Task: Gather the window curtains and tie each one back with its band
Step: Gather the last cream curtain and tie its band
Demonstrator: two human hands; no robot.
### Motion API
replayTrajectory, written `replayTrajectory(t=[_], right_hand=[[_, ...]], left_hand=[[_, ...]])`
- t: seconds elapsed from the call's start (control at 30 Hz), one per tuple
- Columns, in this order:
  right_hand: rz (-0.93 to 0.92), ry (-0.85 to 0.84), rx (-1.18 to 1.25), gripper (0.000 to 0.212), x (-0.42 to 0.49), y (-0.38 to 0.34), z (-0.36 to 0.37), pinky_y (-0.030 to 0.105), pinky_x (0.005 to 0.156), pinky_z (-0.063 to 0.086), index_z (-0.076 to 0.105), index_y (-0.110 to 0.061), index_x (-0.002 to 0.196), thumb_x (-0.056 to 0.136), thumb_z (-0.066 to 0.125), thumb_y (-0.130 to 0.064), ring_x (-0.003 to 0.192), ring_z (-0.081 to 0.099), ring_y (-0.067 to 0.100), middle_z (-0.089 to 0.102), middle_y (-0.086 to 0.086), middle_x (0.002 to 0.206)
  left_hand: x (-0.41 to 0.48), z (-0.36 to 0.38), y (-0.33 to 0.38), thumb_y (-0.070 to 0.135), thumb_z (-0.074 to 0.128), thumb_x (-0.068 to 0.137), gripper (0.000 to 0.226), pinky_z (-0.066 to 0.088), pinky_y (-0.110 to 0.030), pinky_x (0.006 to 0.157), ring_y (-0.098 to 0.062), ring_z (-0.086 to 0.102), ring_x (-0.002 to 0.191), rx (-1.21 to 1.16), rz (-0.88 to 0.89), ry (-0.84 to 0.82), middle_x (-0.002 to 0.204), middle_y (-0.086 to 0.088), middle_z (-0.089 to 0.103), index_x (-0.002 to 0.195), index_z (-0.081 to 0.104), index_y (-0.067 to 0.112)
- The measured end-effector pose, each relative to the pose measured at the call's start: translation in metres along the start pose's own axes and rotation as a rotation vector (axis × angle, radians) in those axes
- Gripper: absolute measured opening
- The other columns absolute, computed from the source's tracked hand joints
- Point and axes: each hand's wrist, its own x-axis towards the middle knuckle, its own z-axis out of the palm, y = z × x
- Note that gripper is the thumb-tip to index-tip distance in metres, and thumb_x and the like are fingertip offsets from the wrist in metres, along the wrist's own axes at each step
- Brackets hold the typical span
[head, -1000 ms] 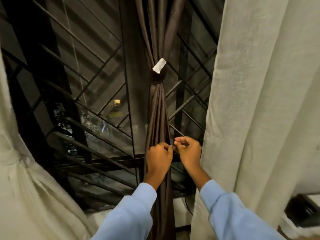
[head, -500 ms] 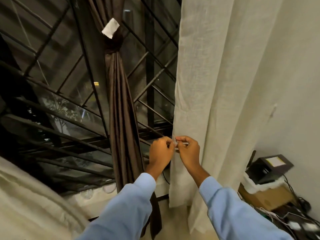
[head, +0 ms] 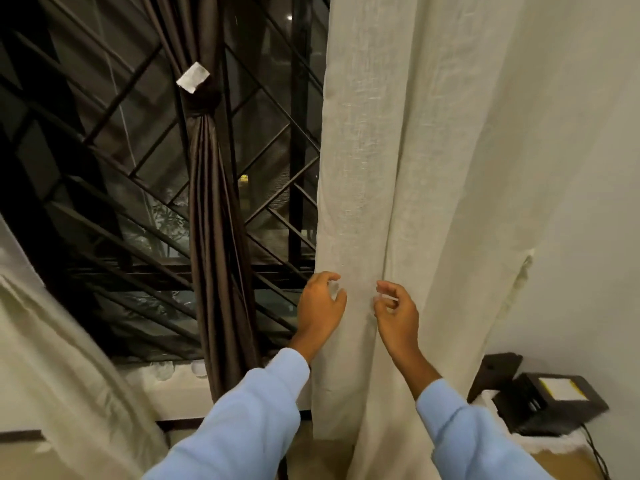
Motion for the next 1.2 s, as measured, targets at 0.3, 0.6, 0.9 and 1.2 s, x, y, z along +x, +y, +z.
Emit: replayTrajectory(t=[0.3, 0.6, 0.9, 1.2], right_hand=[[-0.107, -0.076, 0.059, 0.041, 0.037, -0.015, -0.004, 0.001, 0.076, 0.045, 0.057, -0.016, 0.13, 0.091, 0.067, -0.008, 0.112, 0.06, 0.01, 0.061, -0.004, 0.128], [-0.041, -0.248, 0.011, 0.06, 0.059, -0.014, 0.033, 0.0, 0.089, 0.04, 0.043, -0.016, 0.145, 0.091, 0.07, -0.016, 0.122, 0.052, 0.011, 0.051, -0.006, 0.134], [-0.085, -0.051, 0.041, 0.02, 0.019, -0.014, 0.049, 0.03, 0.093, 0.054, 0.068, -0.033, 0.102, 0.09, 0.071, -0.017, 0.098, 0.065, 0.002, 0.07, -0.016, 0.102], [-0.17, 0.538, -0.335, 0.073, 0.045, -0.021, 0.007, 0.055, 0.107, 0.031, 0.051, -0.018, 0.135, 0.073, 0.086, -0.033, 0.138, 0.036, 0.027, 0.038, 0.006, 0.149]], left_hand=[[0.045, 0.005, 0.025, 0.046, 0.075, 0.075, 0.086, 0.038, -0.037, 0.107, -0.021, 0.039, 0.132, -0.076, -0.027, 0.102, 0.148, -0.005, 0.036, 0.143, 0.035, 0.013], [0.044, 0.016, 0.032, 0.02, 0.051, 0.097, 0.025, 0.056, -0.032, 0.07, -0.017, 0.067, 0.076, -0.114, 0.108, 0.101, 0.087, -0.008, 0.071, 0.099, 0.069, 0.003], [0.028, 0.0, 0.017, 0.024, 0.04, 0.099, 0.033, 0.056, -0.029, 0.078, -0.02, 0.067, 0.083, 0.0, 0.239, 0.012, 0.095, -0.01, 0.068, 0.121, 0.058, 0.007], [0.032, -0.041, -0.007, 0.004, 0.041, 0.097, 0.036, 0.052, -0.045, 0.078, -0.038, 0.064, 0.087, 0.296, 0.077, 0.136, 0.098, -0.021, 0.067, 0.13, 0.053, 0.003]])
